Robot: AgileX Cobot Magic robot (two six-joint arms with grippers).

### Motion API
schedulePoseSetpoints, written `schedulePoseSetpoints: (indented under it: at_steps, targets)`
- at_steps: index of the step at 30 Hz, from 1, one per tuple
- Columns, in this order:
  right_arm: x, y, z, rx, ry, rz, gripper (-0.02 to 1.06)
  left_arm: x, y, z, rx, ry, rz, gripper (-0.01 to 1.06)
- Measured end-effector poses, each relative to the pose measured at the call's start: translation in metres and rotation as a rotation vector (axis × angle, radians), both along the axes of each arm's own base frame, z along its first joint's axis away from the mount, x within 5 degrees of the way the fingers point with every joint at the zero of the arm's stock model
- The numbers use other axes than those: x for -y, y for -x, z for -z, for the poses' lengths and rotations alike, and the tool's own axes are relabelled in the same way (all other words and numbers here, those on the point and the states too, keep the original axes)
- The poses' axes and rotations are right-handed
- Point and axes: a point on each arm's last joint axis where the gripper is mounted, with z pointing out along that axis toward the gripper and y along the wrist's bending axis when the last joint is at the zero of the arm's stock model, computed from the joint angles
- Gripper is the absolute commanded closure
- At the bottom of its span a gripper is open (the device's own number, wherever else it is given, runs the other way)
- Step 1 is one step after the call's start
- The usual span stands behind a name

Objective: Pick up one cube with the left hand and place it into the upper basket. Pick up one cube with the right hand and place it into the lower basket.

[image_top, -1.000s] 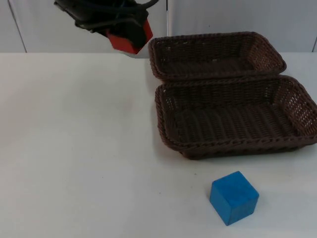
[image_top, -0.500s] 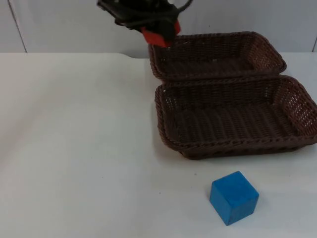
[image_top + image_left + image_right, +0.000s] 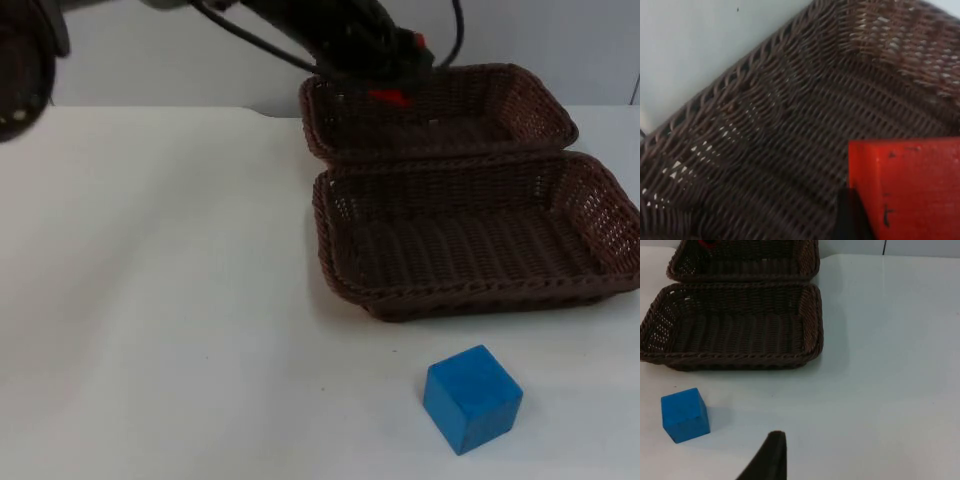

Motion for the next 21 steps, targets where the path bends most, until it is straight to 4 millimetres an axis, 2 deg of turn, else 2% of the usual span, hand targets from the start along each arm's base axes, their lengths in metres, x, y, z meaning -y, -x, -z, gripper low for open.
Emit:
schedulePoseSetpoints:
  at_steps: [4,14,19,21]
  targets:
    - [0.0,0.0,0.0,0.0,0.0,0.0,-0.01,0.0,-0.008,0.021,0.027,0.005,-0.041,1.05]
    - [0.0,0.0,0.0,0.0,0.0,0.0,-0.01,-0.001,-0.016,0.052,0.057,0.002,-0.096,1.05]
    - [0.0,0.0,0.0,-0.001,0.0,0.0,-0.01,-0.001,-0.016,0.053,0.055,0.002,-0.095,1.05]
    - [0.0,0.0,0.0,-0.001,0.0,0.0,-0.01,-0.001,-0.017,0.052,0.058,0.003,-0.096,1.01]
